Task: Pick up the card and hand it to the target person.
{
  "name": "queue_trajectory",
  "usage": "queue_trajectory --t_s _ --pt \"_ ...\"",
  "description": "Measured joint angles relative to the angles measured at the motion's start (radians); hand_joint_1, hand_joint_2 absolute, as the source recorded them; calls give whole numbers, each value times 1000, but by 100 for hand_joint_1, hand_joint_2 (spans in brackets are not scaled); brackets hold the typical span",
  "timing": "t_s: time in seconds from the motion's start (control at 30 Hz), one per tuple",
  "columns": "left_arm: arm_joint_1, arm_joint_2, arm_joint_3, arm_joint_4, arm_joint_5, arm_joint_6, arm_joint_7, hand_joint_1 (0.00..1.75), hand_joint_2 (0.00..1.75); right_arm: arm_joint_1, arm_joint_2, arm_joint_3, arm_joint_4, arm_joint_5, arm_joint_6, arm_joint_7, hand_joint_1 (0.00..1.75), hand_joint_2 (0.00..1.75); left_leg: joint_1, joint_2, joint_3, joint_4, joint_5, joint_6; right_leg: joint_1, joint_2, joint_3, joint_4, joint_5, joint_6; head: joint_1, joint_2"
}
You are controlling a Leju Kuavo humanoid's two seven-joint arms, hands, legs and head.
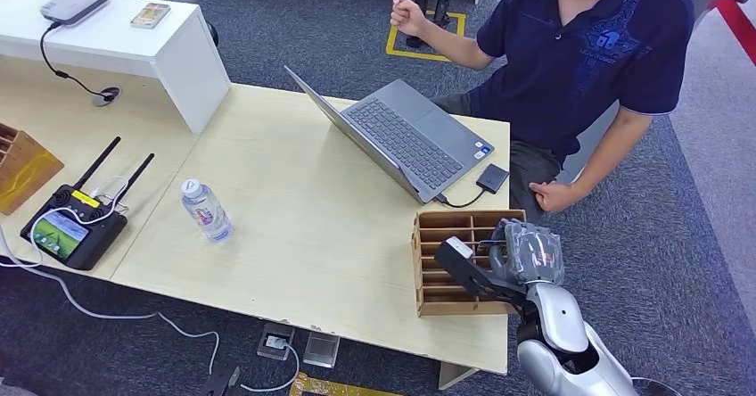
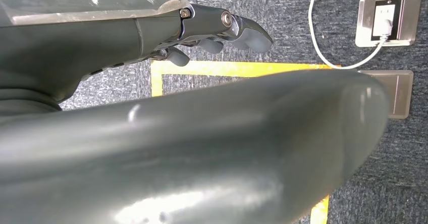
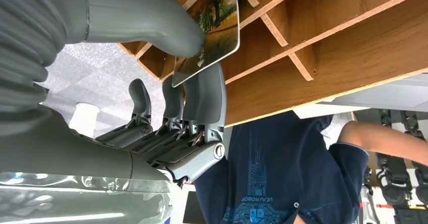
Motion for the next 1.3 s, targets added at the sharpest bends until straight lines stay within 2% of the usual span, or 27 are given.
queue_trajectory --t_s 0.2,0.3,0.37,1.1,1.2,1.3 --pt "0 0 0 0 0 0 0 0 0 0 0 1 0 -1 2 5 137 175 0 0 0 0 0 0 0 0 0 0 0 0 0 0" --pt "0 0 0 0 0 0 0 0 0 1 0 1 0 -2 2 9 164 175 0 0 0 0 0 0 0 0 0 0 0 0 0 0" --pt "0 0 0 0 0 0 0 0 0 1 -1 1 -2 -2 2 10 175 175 0 0 0 0 0 0 0 0 0 0 0 0 0 0" --pt "0 0 -2 0 -1 -5 -7 0 0 0 -1 1 -8 -14 4 13 175 175 0 0 1 0 0 0 0 0 0 0 0 0 0 0" --pt "0 0 -2 0 2 -7 -8 0 0 -10 -6 0 -18 -67 65 34 175 175 0 0 1 0 0 0 0 1 1 0 0 0 0 0" --pt "0 1 -2 0 4 -9 -4 0 0 -47 -23 0 -53 -158 202 90 175 175 0 1 2 0 0 0 0 0 1 0 0 0 -1 0"
